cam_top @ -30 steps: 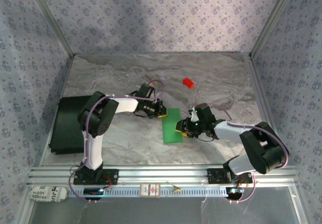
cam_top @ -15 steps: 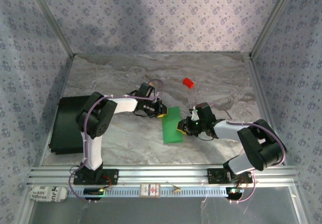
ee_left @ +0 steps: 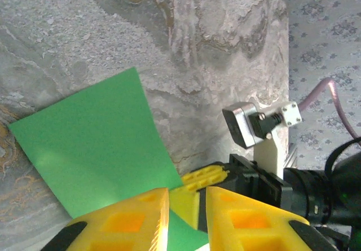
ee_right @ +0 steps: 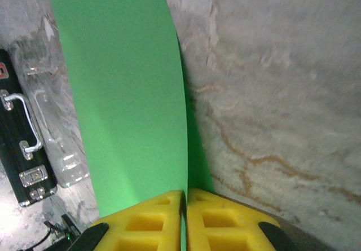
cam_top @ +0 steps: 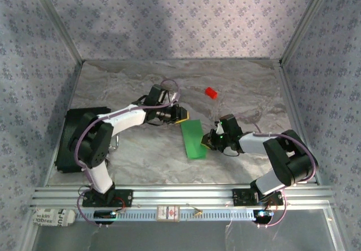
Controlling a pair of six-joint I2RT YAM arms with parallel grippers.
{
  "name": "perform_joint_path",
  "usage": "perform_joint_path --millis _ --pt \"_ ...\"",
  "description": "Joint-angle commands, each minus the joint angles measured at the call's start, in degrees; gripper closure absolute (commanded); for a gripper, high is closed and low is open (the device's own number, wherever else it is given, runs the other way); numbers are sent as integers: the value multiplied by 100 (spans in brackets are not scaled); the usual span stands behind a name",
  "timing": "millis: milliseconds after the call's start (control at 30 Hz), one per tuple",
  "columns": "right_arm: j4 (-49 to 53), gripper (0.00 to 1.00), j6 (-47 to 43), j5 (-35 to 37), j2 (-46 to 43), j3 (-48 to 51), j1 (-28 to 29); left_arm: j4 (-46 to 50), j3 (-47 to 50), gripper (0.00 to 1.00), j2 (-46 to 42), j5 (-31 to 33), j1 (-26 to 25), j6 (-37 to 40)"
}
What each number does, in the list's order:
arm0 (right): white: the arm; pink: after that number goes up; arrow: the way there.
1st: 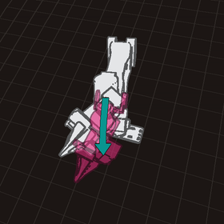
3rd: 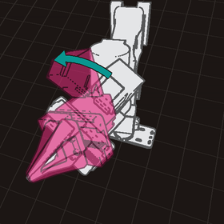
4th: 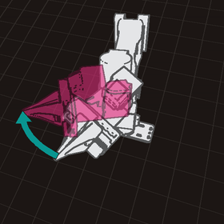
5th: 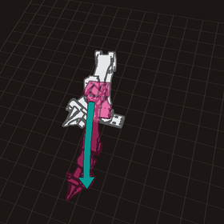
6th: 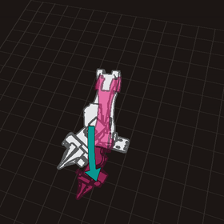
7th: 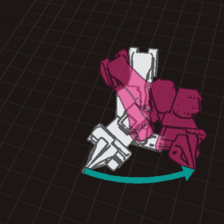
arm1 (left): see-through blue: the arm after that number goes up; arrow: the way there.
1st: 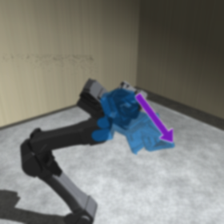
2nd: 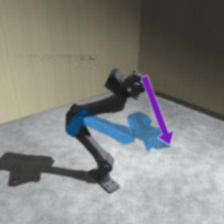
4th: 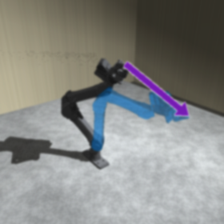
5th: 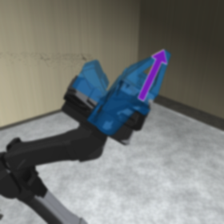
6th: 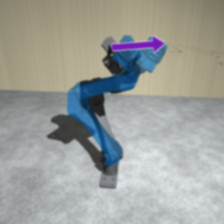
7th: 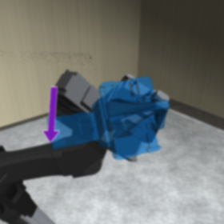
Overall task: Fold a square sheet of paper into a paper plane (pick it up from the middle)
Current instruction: Fold the triangle a second time at the center of the table.
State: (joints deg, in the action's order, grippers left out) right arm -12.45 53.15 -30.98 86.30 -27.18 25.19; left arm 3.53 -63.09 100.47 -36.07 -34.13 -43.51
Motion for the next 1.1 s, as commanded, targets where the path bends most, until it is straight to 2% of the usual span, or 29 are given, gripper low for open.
perform_joint_path --millis 0,267,567,800,1067 --pt "39 89 -42 92 71 -168 -107 166 89 76 -226 84 7 59" --pt "-120 89 9 -21 63 -198 -96 286 238 75 -273 235 11 -33" --pt "-162 87 64 -68 76 -156 54 84 1065 54 -325 389 -94 -669" --pt "-162 85 63 -96 89 -132 90 -282 1293 54 -97 313 -252 -1007" --pt "-170 85 91 -87 67 -79 91 -704 1282 60 313 179 -366 -1287"
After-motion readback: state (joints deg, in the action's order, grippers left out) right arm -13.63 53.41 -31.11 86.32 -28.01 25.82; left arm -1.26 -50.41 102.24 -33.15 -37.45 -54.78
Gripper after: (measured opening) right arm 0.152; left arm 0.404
